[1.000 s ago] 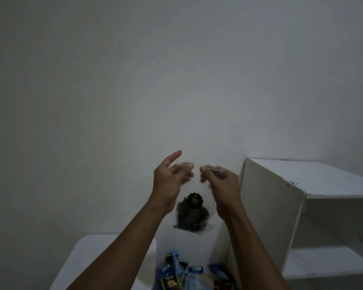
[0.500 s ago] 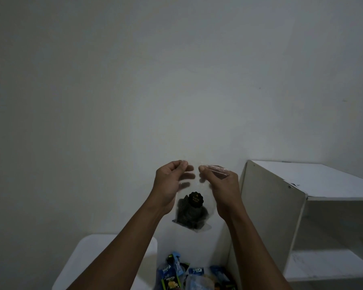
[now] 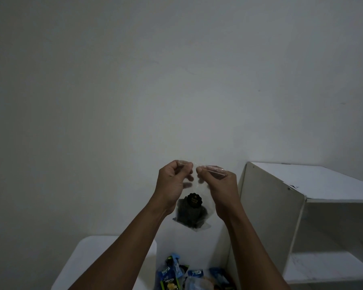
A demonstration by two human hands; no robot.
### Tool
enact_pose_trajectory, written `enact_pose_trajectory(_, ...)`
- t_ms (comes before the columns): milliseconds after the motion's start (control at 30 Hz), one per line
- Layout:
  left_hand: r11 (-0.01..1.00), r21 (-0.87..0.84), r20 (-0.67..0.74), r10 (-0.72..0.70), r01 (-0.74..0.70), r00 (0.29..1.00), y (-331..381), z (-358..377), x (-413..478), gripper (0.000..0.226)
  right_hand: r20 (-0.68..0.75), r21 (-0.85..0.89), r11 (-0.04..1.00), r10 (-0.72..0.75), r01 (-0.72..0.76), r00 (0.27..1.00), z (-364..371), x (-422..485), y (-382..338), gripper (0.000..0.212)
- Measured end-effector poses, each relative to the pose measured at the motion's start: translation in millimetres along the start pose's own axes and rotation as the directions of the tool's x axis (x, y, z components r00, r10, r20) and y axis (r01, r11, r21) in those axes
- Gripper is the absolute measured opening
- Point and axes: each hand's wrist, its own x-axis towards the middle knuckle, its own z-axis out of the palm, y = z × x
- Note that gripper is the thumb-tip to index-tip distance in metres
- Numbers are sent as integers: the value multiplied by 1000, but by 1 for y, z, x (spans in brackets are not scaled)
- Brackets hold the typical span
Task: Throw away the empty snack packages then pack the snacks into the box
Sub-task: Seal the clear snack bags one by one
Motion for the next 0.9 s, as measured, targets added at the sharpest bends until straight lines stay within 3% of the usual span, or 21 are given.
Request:
enact_pose_trajectory(267,999,-38,83,-34,37,996,1,-4,-1,21,14,15,1000,-6,6,1000,-1,2,1,11)
enact_pose_trajectory(500,995,73,-144,74,-64,987,-6,7,-4,12,-78,-9,1000,-26,26,997,8,5,1,6)
enact_pose_trajectory(900,999,-30,-192,33,-39,981,1,7,1,9,-250,114,992,-20,49,968,-4,11,11,9)
